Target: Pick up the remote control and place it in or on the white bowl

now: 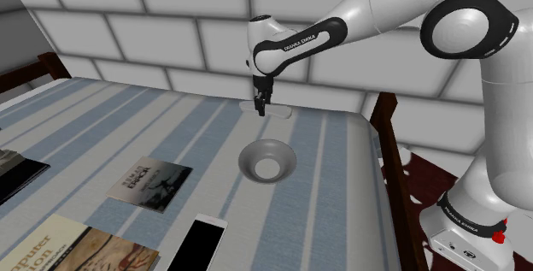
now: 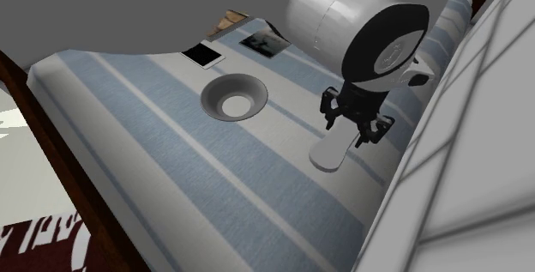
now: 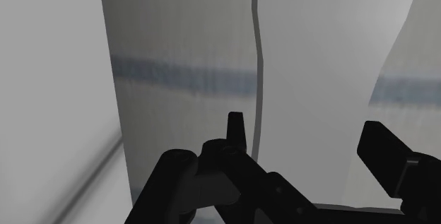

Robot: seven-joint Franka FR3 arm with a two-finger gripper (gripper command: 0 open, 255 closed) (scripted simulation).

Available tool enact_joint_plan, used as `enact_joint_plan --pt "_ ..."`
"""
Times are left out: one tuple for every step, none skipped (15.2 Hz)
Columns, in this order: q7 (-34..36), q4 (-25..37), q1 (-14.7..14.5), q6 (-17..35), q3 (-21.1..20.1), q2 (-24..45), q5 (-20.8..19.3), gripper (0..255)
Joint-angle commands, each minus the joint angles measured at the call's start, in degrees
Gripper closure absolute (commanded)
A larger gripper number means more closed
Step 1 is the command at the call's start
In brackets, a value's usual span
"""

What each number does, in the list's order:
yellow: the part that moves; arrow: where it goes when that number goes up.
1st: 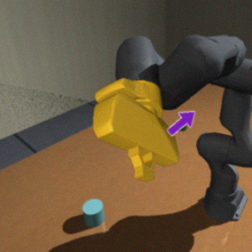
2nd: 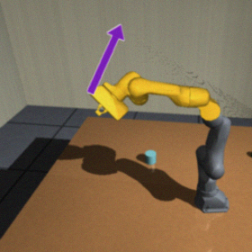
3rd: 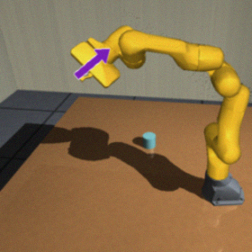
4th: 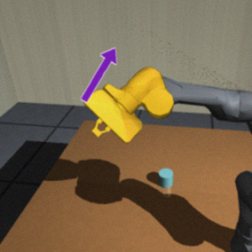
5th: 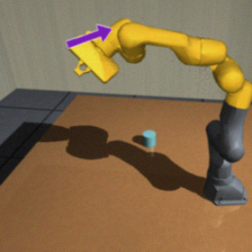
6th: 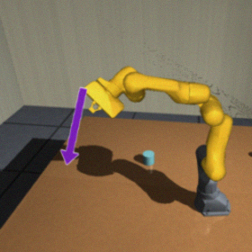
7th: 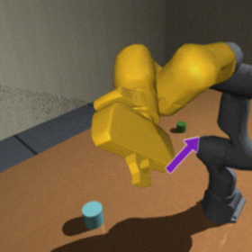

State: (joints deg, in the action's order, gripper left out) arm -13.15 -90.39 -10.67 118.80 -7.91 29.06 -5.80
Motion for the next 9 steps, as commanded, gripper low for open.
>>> enact_joint_plan --pt "0.0 0.7 -0.1 -1.2 -0.1 -0.5 0.1 255" --pt "0.0 1.1 0.0 -1.8 -0.1 -0.8 0.1 255" --pt "-0.1 1.5 0.0 -2.5 -0.1 -1.0 0.2 255" --pt "-0.1 1.8 0.0 -3.1 -0.2 -1.3 0.3 255" --pt "-0.2 2.2 0.0 -3.8 -0.2 -1.5 0.3 255" --pt "-0.2 2.7 0.0 -4.4 -0.2 -1.8 0.4 255" --pt "-0.3 3.1 0.0 -5.1 -0.2 -2.0 0.4 255" --pt "-0.3 3.5 0.0 -5.7 -0.2 -2.2 0.5 255" --pt "-0.3 4.0 0.0 -6.4 -0.3 -2.4 0.5 255"
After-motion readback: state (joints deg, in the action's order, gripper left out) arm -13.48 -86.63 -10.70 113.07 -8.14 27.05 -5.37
